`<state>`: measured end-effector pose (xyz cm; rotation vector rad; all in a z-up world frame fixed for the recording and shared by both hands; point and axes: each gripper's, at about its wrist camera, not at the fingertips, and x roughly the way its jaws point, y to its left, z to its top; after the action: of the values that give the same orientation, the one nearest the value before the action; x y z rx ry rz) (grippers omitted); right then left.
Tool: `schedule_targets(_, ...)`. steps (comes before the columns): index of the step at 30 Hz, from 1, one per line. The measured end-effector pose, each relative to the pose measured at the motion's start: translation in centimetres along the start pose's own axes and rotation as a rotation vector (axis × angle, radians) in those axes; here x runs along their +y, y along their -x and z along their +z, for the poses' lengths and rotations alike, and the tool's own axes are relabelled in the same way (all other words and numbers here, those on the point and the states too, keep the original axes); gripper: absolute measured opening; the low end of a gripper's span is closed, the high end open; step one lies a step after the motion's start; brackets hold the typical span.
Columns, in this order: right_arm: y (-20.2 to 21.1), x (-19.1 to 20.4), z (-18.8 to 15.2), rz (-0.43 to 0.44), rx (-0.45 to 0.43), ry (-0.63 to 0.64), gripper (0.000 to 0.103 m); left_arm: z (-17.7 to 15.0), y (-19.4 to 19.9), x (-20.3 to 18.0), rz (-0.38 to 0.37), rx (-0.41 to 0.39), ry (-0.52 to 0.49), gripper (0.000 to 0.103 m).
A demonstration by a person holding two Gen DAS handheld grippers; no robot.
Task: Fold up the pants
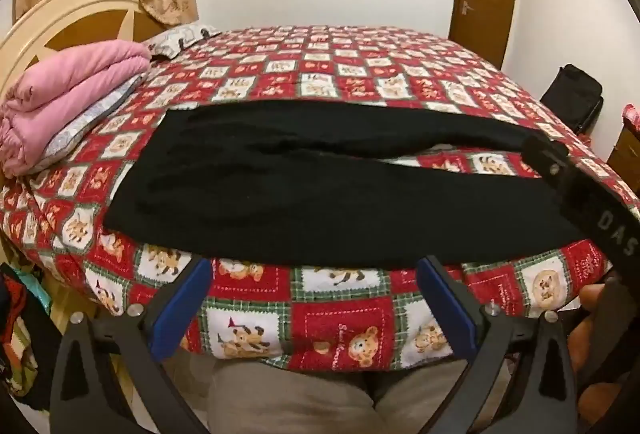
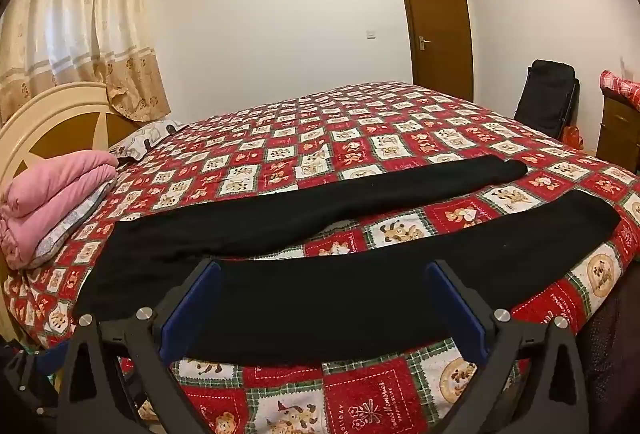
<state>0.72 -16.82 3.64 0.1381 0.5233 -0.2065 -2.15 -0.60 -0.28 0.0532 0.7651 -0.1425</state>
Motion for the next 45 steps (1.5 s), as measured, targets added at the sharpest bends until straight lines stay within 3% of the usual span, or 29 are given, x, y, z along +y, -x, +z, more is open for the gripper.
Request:
schedule_targets(3, 0.1, -0.2, -0.1, 0.009, -0.003, -0.008, 0.102, 0.4, 0.2, 0.1, 0.068, -0.048, -0.011, 0.103)
schedule_targets(8, -0.6, 0.6, -0.5, 0.008, 0.002, 0.007, 0.102, 1.2, -0.8, 3.6, 0.174, -0.079, 0.086, 0.103)
schedule_targets(15, -0.8, 1.2, -0.8, 0.017, 0.009, 0.022, 0.102, 0.8, -2.1, 4.6, 0.171, -0.037, 0.108, 0.103)
schedule_targets(45, -1.0, 1.5, -1.1, 0.028, 0.028, 0.022, 0.102, 0.6, -1.4, 3.8, 0.179, -0.053, 0.08, 0.103)
